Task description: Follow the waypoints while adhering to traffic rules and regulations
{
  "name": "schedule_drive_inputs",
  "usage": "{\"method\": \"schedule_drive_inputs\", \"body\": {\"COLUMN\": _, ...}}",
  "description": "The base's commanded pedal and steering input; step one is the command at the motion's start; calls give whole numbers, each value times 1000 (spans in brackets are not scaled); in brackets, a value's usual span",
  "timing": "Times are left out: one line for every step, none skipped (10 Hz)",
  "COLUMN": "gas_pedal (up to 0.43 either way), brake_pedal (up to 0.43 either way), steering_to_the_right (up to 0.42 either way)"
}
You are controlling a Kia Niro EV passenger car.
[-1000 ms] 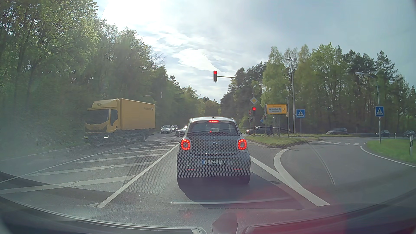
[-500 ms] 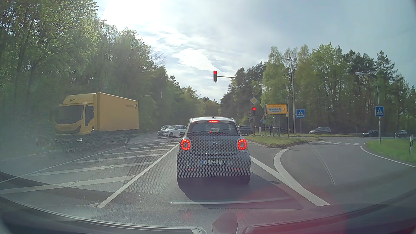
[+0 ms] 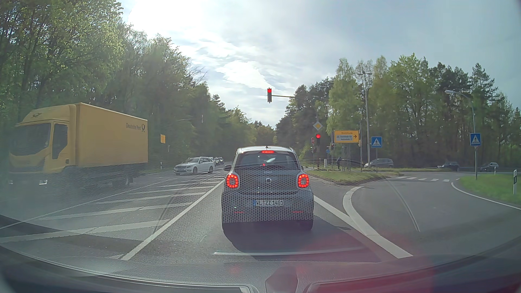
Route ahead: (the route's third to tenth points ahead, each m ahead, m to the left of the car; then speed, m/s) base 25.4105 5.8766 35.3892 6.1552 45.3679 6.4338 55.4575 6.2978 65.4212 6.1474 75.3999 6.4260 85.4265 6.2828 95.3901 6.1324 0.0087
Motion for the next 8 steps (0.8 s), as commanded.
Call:
{"method": "schedule_drive_inputs", "body": {"gas_pedal": 0, "brake_pedal": 201, "steering_to_the_right": -11}}
{"method": "schedule_drive_inputs", "body": {"gas_pedal": 0, "brake_pedal": 201, "steering_to_the_right": -11}}
{"method": "schedule_drive_inputs", "body": {"gas_pedal": 0, "brake_pedal": 201, "steering_to_the_right": -11}}
{"method": "schedule_drive_inputs", "body": {"gas_pedal": 0, "brake_pedal": 201, "steering_to_the_right": -11}}
{"method": "schedule_drive_inputs", "body": {"gas_pedal": 0, "brake_pedal": 201, "steering_to_the_right": -11}}
{"method": "schedule_drive_inputs", "body": {"gas_pedal": 0, "brake_pedal": 201, "steering_to_the_right": -11}}
{"method": "schedule_drive_inputs", "body": {"gas_pedal": 0, "brake_pedal": 201, "steering_to_the_right": -11}}
{"method": "schedule_drive_inputs", "body": {"gas_pedal": 0, "brake_pedal": 201, "steering_to_the_right": -11}}
